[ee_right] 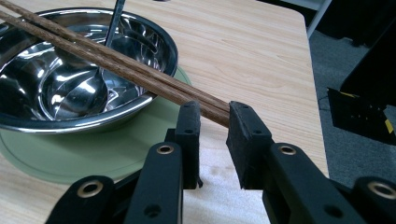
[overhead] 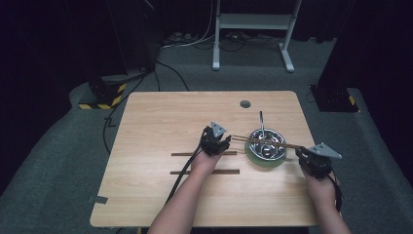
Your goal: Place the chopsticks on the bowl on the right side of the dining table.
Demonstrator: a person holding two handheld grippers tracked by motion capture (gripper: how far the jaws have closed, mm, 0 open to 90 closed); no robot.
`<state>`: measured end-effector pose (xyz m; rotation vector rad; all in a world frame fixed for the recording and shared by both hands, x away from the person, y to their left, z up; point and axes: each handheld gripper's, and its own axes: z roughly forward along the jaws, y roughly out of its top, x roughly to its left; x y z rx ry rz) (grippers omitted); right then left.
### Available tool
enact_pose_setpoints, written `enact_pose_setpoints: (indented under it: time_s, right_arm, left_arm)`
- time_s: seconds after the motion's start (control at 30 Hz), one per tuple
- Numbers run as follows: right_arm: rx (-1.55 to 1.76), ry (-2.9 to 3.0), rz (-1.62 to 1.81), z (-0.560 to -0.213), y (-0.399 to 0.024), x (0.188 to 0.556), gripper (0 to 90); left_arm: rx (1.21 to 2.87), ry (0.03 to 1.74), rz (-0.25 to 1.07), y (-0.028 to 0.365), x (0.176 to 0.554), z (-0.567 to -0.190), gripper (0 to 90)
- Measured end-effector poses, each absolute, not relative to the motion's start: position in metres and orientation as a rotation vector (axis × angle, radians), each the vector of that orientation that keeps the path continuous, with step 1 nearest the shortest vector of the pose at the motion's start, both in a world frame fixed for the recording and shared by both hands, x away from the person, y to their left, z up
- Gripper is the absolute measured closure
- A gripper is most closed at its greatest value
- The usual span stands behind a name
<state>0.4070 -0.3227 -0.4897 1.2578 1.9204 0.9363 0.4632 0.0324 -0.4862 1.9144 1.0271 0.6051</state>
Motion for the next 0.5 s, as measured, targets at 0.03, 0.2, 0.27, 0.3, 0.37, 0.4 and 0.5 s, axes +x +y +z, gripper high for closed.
enact_pose_setpoints:
  time_s: [0.03, 0.2, 0.27, 0.3, 0.37, 0.4, 0.5]
  right_arm:
    - [1.254, 1.921, 0.935, -0.49, -0.323, 0.408, 73.9]
    - [1.258, 1.924, 0.923, -0.489, -0.321, 0.414, 74.2]
    - [1.258, 1.923, 0.917, -0.489, -0.321, 0.417, 74.2]
    - [1.256, 1.923, 0.917, -0.489, -0.321, 0.419, 74.1]
    - [1.246, 1.919, 0.916, -0.488, -0.321, 0.422, 74.1]
    - [1.255, 1.916, 0.921, -0.488, -0.321, 0.423, 74.1]
    - [1.27, 1.919, 0.921, -0.489, -0.321, 0.427, 74.1]
  left_arm:
    - [1.914, 1.03, 0.605, 0.032, 0.462, -0.487, 63.5]
    - [1.93, 1.025, 0.592, 0.029, 0.458, -0.491, 62.9]
    - [1.939, 1.021, 0.593, 0.029, 0.456, -0.493, 61.6]
    - [1.932, 1.025, 0.593, 0.028, 0.456, -0.493, 61.1]
    - [1.938, 1.019, 0.601, 0.027, 0.455, -0.494, 60.3]
    - [1.939, 1.023, 0.6, 0.026, 0.455, -0.494, 60.1]
    - [1.933, 1.022, 0.604, 0.024, 0.454, -0.495, 60.1]
